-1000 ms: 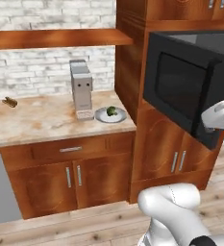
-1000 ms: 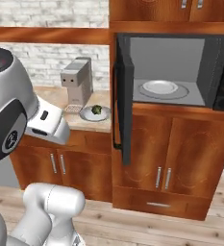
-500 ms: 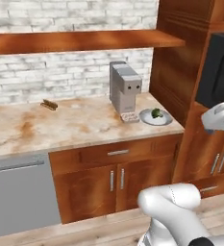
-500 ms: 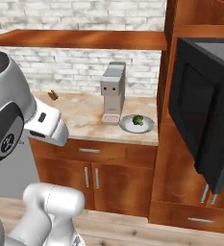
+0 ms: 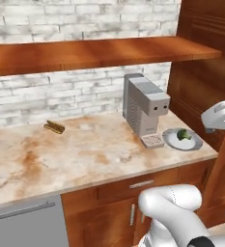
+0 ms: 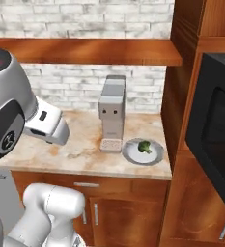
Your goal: Pick the broccoli from the counter and place it in the microwave. Then turn on the microwave.
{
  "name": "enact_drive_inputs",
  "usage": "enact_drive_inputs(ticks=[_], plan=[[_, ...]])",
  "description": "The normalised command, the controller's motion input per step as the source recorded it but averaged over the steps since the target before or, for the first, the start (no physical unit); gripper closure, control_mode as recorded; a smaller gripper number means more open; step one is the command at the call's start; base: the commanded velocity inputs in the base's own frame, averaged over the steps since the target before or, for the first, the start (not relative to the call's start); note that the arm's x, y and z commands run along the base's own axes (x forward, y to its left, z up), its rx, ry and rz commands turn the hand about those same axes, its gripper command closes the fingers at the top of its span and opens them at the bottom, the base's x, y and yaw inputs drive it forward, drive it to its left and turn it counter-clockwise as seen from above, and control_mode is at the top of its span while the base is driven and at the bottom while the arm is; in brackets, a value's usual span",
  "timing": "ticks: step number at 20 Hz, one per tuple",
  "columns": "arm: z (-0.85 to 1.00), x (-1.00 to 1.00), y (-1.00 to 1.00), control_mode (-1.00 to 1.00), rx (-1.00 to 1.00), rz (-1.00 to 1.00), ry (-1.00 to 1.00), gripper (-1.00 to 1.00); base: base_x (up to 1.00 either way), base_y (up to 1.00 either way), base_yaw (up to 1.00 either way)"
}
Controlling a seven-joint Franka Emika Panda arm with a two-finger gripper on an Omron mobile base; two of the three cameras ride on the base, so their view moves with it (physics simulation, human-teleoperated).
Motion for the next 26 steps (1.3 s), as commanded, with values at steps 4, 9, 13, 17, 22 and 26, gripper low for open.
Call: enact_drive_inputs(ticks=[4, 9, 13, 17, 22, 26], plan=[[0.00, 0.00, 0.00, 1.00, 0.00, 0.00, 0.00, -1.00, 0.79, -0.04, -0.32], [0.00, 0.00, 0.00, 1.00, 0.00, 0.00, 0.00, -1.00, 0.65, -0.33, -0.31], [0.00, 0.00, 0.00, 1.00, 0.00, 0.00, 0.00, -1.00, 0.38, -0.41, -0.16], [-0.04, 0.24, -0.48, -1.00, -0.03, -0.03, 0.05, -1.00, 0.05, -0.12, -0.03], [-0.15, 0.54, -0.74, -1.00, -0.09, 0.01, 0.08, -1.00, 0.00, 0.00, 0.00], [-0.31, 0.56, -0.24, -1.00, -0.17, 0.04, 0.07, -1.00, 0.00, 0.00, 0.00]])
